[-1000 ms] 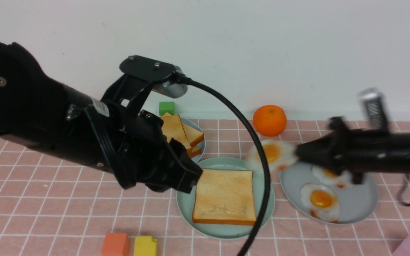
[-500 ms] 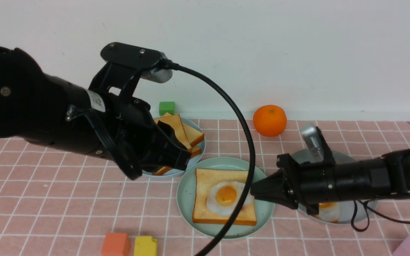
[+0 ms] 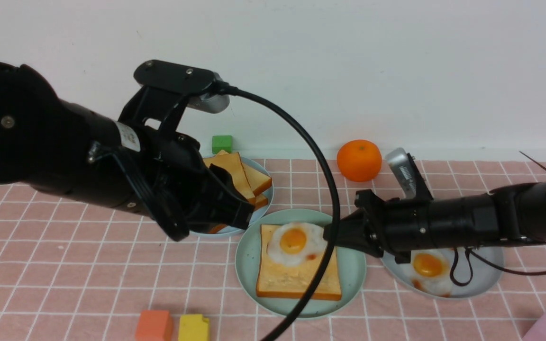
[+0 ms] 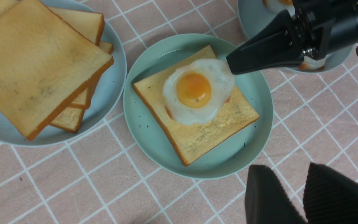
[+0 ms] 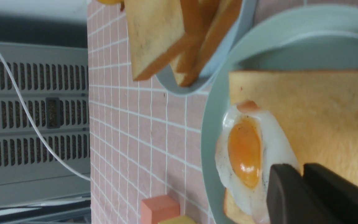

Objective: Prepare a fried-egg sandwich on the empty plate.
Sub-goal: Use the right arm to place the fried egg on the slice of bread in the middle

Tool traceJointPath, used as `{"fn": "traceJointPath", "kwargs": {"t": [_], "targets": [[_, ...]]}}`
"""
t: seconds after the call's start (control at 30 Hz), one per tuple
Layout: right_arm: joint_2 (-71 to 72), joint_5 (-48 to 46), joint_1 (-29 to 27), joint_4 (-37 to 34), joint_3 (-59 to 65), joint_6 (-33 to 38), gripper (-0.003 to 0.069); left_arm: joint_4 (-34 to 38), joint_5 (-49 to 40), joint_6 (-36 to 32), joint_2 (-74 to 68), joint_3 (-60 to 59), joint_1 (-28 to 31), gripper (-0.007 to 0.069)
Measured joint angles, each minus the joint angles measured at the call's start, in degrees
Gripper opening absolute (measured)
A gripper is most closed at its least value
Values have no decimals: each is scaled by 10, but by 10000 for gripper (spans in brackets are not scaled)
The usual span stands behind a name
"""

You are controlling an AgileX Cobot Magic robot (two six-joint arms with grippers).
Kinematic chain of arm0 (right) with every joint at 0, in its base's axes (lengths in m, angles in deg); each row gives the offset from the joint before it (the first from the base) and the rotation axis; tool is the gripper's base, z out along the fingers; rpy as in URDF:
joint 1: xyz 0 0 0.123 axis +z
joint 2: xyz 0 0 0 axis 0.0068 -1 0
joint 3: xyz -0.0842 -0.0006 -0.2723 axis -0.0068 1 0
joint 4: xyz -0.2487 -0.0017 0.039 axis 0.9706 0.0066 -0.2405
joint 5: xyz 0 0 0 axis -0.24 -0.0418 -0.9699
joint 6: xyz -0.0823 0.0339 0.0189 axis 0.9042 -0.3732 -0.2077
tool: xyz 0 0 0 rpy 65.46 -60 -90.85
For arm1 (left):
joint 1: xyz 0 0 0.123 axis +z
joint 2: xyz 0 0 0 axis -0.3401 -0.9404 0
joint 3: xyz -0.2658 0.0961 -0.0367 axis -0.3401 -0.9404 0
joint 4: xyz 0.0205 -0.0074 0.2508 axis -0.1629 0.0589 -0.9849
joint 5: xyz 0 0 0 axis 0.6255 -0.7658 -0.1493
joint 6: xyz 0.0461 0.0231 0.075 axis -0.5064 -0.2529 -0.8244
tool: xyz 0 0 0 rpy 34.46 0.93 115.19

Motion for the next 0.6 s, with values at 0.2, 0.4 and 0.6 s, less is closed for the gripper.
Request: {"fn": "traceJointPath", "kwargs": {"t": [0.2,0.4,0.6], "targets": [[0,19,0,0,-3,0,76,0,0,0,0,0,0,239],[0,20,0,0,-3,0,115,0,-1,0,0,0,0,239],[0,27,0,16,-3,13,329,0,-1,0,0,0,0,240]]}}
